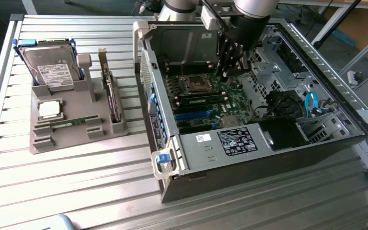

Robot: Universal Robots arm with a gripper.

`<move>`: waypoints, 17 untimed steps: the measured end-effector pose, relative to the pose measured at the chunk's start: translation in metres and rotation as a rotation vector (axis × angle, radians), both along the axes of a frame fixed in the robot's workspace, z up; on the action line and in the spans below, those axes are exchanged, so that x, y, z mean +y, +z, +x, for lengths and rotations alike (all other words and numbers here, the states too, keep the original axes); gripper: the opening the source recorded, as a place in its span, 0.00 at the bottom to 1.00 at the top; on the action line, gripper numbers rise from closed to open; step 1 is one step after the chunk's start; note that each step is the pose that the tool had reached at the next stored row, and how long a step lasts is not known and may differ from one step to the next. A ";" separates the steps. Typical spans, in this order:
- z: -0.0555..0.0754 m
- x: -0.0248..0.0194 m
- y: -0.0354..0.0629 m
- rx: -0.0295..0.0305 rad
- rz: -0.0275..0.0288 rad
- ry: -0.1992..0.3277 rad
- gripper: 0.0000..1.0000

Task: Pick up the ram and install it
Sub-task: 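Insert the ram into the slot, then press down the ram until it locks into place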

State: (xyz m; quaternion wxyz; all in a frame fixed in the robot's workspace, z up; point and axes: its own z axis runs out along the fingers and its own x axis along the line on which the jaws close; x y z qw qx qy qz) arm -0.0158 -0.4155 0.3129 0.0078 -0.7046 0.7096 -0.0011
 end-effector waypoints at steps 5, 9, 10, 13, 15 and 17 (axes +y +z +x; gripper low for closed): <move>0.000 0.0006 0.0126 0.0000 -0.0081 0.000 0.25; 0.000 0.0009 0.0210 0.0000 -0.0140 0.000 0.25; 0.000 0.0010 0.0231 0.0000 -0.0157 0.000 0.25; 0.000 0.0011 0.0254 -0.0001 -0.0182 0.000 0.25; 0.000 0.0010 0.0254 -0.0001 -0.0183 0.000 0.25; 0.000 0.0010 0.0255 0.0000 -0.0185 0.000 0.25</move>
